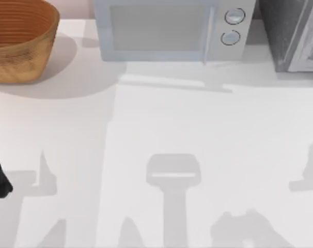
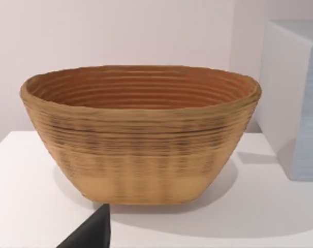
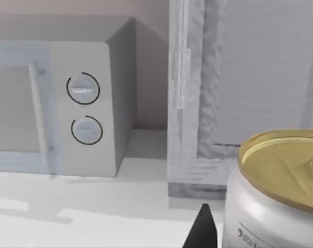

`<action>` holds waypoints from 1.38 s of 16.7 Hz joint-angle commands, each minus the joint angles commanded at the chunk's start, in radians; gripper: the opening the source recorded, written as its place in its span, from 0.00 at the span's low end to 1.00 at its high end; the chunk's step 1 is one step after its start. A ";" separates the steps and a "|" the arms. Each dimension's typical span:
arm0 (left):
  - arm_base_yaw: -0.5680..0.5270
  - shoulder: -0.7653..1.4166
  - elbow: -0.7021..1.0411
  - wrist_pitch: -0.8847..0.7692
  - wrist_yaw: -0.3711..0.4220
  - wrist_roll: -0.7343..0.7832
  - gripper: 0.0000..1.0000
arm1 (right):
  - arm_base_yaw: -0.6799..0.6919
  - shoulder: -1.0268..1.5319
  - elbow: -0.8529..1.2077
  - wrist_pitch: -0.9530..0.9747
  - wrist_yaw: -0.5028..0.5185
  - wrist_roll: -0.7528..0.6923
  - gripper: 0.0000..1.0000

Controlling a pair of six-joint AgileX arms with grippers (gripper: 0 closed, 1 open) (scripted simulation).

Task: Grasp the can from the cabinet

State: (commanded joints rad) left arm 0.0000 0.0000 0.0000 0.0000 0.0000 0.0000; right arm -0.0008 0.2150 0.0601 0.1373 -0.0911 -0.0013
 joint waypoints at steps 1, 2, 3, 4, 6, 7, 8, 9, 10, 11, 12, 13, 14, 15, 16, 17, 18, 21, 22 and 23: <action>0.000 0.000 0.000 0.000 0.000 0.000 1.00 | -0.003 0.050 0.015 0.034 -0.020 0.000 0.00; 0.000 0.000 0.000 0.000 0.000 0.000 1.00 | -0.007 0.102 0.031 0.069 -0.041 0.000 0.00; 0.000 0.000 0.000 0.000 0.000 0.000 1.00 | -0.011 0.154 0.047 0.105 -0.061 0.001 0.00; 0.000 0.000 0.000 0.000 0.000 0.000 1.00 | -0.015 0.205 0.063 0.140 -0.080 0.002 0.00; 0.000 0.000 0.000 0.000 0.000 0.000 1.00 | -0.025 0.303 0.095 0.210 -0.116 0.004 0.00; 0.000 0.000 0.000 0.000 0.000 0.000 1.00 | -0.030 0.352 0.111 0.244 -0.134 0.005 0.00; 0.000 0.000 0.000 0.000 0.000 0.000 1.00 | -0.035 0.399 0.127 0.278 -0.152 0.006 0.00; 0.000 0.000 0.000 0.000 0.000 0.000 1.00 | -0.040 0.447 0.143 0.313 -0.170 0.007 0.00; 0.000 0.000 0.000 0.000 0.000 0.000 1.00 | -0.045 0.495 0.160 0.348 -0.187 0.008 0.00; 0.000 0.000 0.000 0.000 0.000 0.000 1.00 | -0.050 0.542 0.177 0.383 -0.205 0.008 0.00; 0.000 0.000 0.000 0.000 0.000 0.000 1.00 | -0.056 0.589 0.194 0.420 -0.223 0.009 0.00; 0.000 0.000 0.000 0.000 0.000 0.000 1.00 | -0.062 0.635 0.214 0.457 -0.239 0.010 0.00; 0.000 0.000 0.000 0.000 0.000 0.000 1.00 | -0.067 0.680 0.232 0.495 -0.257 0.010 0.00; 0.000 0.000 0.000 0.000 0.000 0.000 1.00 | -0.071 0.728 0.249 0.530 -0.276 0.010 0.00; 0.000 0.000 0.000 0.000 0.000 0.000 1.00 | -0.074 0.775 0.266 0.565 -0.295 0.010 0.00; 0.000 0.000 0.000 0.000 0.000 0.000 1.00 | -0.077 0.824 0.281 0.599 -0.315 0.010 0.00; 0.000 0.000 0.000 0.000 0.000 0.000 1.00 | -0.080 0.874 0.296 0.632 -0.336 0.010 0.00; 0.000 0.000 0.000 0.000 0.000 0.000 1.00 | -0.086 1.026 0.338 0.730 -0.398 0.011 0.00; 0.000 0.000 0.000 0.000 0.000 0.000 1.00 | -0.089 1.076 0.352 0.762 -0.419 0.012 0.00; 0.000 0.000 0.000 0.000 0.000 0.000 1.00 | -0.091 1.127 0.365 0.794 -0.439 0.013 0.00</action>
State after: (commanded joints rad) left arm 0.0000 0.0000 0.0000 0.0000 0.0000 0.0000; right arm -0.0915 1.3422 0.4254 0.9316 -0.5304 0.0118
